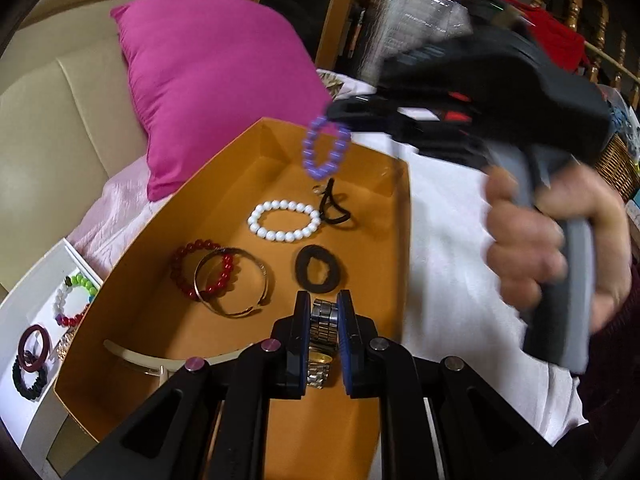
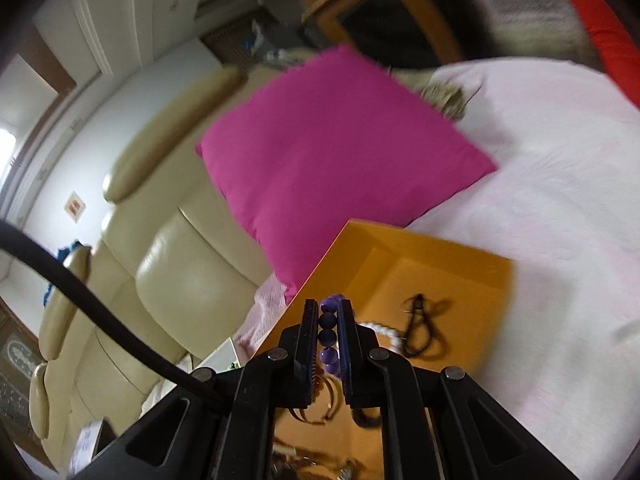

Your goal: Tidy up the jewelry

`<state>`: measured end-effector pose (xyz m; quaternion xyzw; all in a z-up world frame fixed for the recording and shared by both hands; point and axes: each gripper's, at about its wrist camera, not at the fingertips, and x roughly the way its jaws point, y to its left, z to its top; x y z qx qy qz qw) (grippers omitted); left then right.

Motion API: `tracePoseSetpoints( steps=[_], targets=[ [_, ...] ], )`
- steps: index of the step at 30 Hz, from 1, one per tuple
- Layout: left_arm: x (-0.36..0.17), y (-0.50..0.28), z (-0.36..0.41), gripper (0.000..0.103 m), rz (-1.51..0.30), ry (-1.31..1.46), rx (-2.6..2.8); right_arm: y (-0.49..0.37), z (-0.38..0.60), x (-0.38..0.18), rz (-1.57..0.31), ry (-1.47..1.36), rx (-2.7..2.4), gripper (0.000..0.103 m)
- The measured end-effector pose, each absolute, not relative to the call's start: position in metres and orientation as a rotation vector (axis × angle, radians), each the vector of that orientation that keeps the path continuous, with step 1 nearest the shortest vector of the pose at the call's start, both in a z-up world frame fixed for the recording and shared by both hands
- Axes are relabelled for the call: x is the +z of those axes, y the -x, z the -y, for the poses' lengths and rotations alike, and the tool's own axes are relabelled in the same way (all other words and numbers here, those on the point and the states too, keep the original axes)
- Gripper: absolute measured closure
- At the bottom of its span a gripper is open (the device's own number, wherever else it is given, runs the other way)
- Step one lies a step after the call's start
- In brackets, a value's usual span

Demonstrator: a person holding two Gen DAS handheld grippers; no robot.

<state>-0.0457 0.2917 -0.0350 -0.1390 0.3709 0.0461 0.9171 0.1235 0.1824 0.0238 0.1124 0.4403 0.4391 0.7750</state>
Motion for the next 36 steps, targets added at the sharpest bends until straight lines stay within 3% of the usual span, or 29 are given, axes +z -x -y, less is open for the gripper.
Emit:
tracePoseSetpoints(
  steps=[8,20,25,27,29,32,34,36],
  targets=[
    [-0.039,0.042,-0.301,0.090,-0.776,0.304,0.091,-0.155,-0.257,-0.008,-1.100,-0.193,0.930,0.092],
    [-0.048,0.035,-0.302,0.089,-0.811,0.292,0.077,-0.178,-0.268,-0.031,-1.136,-0.121,0.782,0.092],
    [-0.055,0.029,-0.307,0.089,-0.833,0.294,0.111,-0.184,-0.267,-0.042,-1.198,-0.093,0.742,0.088],
    [-0.052,0.031,-0.308,0.087,-0.812,0.283,0.123,-0.181,-0.263,-0.040,-1.185,-0.089,0.735,0.081],
    [-0.048,0.034,-0.307,0.065,-0.780,0.264,0.134,-0.177,-0.257,-0.034,-1.161,-0.100,0.748,0.066],
    [-0.035,0.042,-0.300,0.041,-0.714,0.212,0.167,-0.164,-0.241,-0.016,-1.086,-0.093,0.757,0.066],
    [-0.026,0.046,-0.295,0.029,-0.683,0.164,0.216,-0.155,-0.225,-0.003,-1.046,-0.087,0.756,0.066],
    [-0.019,0.050,-0.291,0.028,-0.667,0.121,0.262,-0.143,-0.208,0.009,-1.007,-0.081,0.756,0.066]
  ],
)
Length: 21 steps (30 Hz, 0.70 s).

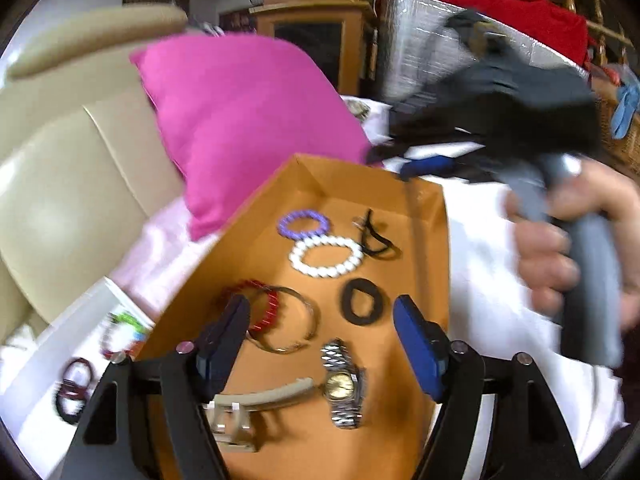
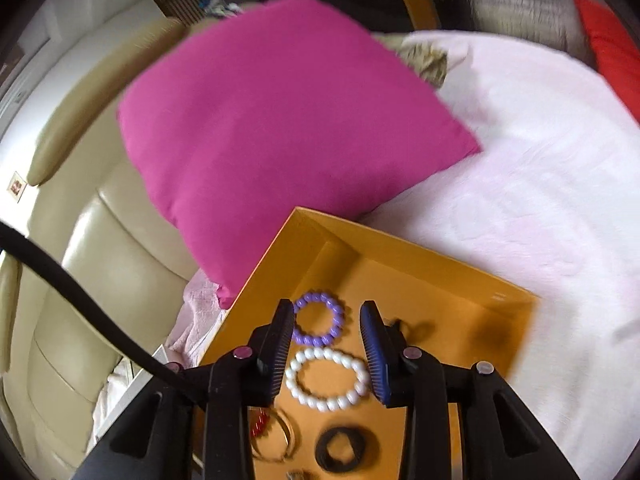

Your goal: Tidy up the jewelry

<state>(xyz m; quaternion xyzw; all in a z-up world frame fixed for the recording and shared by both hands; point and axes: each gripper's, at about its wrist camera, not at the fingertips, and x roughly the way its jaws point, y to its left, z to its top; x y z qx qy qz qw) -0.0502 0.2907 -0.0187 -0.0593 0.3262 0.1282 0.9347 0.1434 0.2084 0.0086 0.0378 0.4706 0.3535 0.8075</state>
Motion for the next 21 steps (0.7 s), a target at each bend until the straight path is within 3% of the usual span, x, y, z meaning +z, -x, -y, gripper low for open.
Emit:
tracePoseSetpoints(
  steps=[9,13,18,21],
  targets=[
    [0.014,0.082,-0.285,0.023,-0.657,0.068,0.433,-0.079,-0.099,0.064,-0.882,-0.068,0.726,0.066],
    [0.040,0.105,-0.276,0.021,-0.615,0.033,0.478,-0.041,-0.058,0.086,-0.816,-0.074,0.720,0.056],
    [0.070,0.134,-0.259,0.019,-0.560,-0.014,0.523,0.007,-0.033,0.105,-0.755,-0.091,0.740,0.055],
    [0.087,0.153,-0.249,0.009,-0.518,-0.029,0.553,0.032,-0.025,0.113,-0.720,-0.099,0.754,0.055]
  ],
)
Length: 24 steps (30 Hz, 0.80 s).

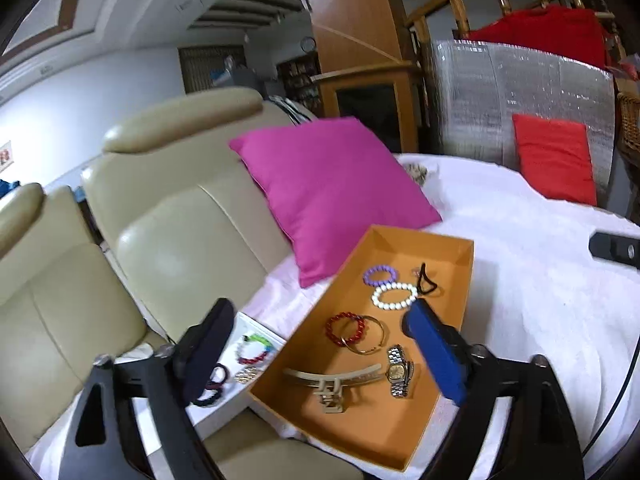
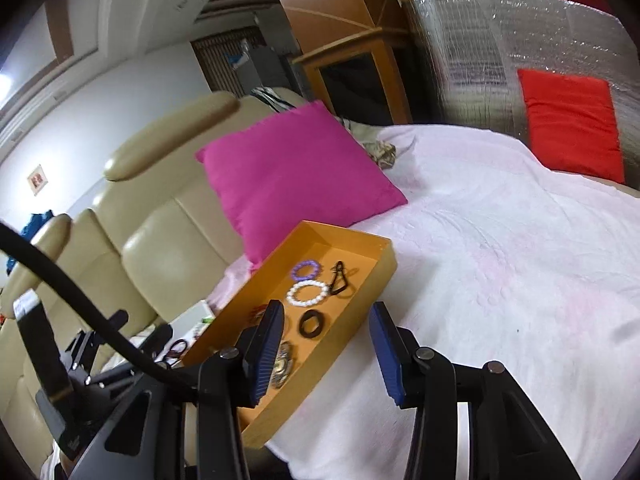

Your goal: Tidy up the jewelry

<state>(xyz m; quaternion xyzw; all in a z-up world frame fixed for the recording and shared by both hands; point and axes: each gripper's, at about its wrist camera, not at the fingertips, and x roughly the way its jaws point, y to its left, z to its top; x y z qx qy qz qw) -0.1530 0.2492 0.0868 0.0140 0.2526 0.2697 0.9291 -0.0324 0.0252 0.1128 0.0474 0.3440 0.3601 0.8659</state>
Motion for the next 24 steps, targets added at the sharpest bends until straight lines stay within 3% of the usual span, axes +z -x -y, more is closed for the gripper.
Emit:
tracePoseSetpoints(
  steps=[14,24],
  targets=[
    [0.119,0.208,-0.232,0.008,-0.465,-0.098,0.648,0.120,0.003,0.126,-0.604,-0.073,0.762,0.055],
    [0.128,0.227,-0.229,0.008,-0.469,-0.110,0.694,0.164,0.000,0.130,-0.570,-0.073,0.752,0.048]
  ],
)
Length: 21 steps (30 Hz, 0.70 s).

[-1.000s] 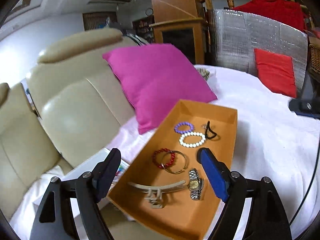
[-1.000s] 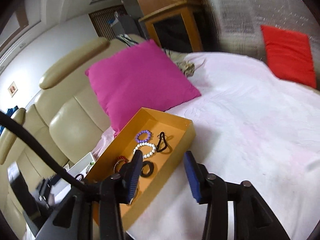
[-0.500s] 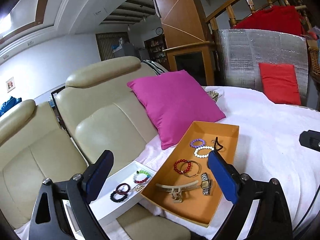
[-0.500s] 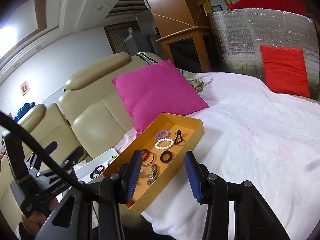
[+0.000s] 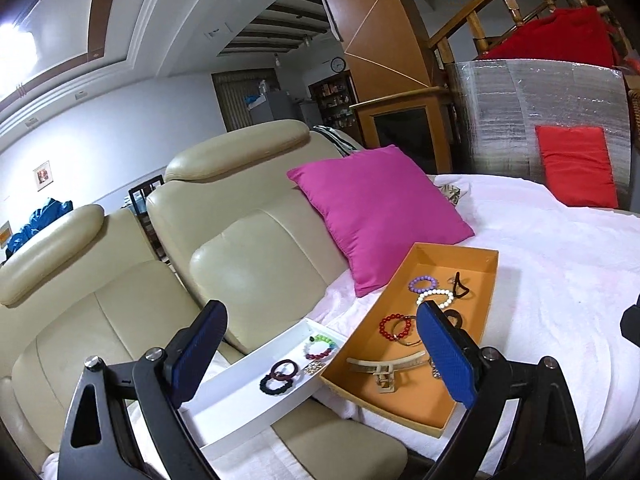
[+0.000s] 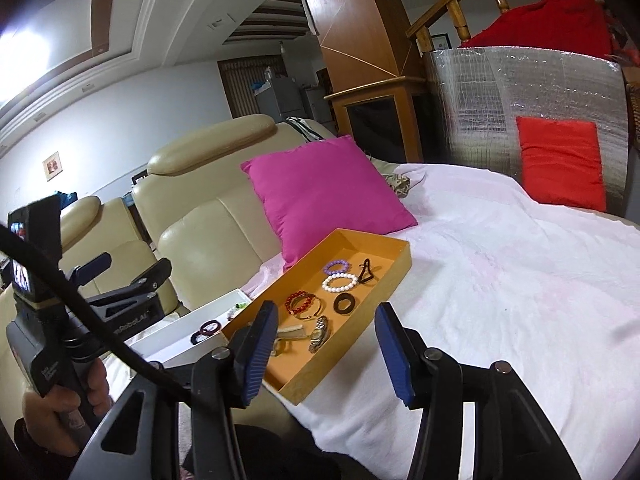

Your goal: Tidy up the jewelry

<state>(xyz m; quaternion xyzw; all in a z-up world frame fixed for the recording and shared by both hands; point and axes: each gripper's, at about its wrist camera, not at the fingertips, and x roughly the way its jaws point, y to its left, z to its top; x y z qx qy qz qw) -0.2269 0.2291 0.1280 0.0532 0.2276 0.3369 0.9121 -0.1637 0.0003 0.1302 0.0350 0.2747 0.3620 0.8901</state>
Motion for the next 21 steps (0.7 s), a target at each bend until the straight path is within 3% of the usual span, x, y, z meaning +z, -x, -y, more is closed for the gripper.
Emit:
tracePoseSetpoints(
  steps=[21],
  targets=[
    [0.130,0.247,-0.246,0.007,-0.474,-0.071,0.720,0.203,-0.026,0.137,-0.535,-0.017,0.735,0.043]
  ],
)
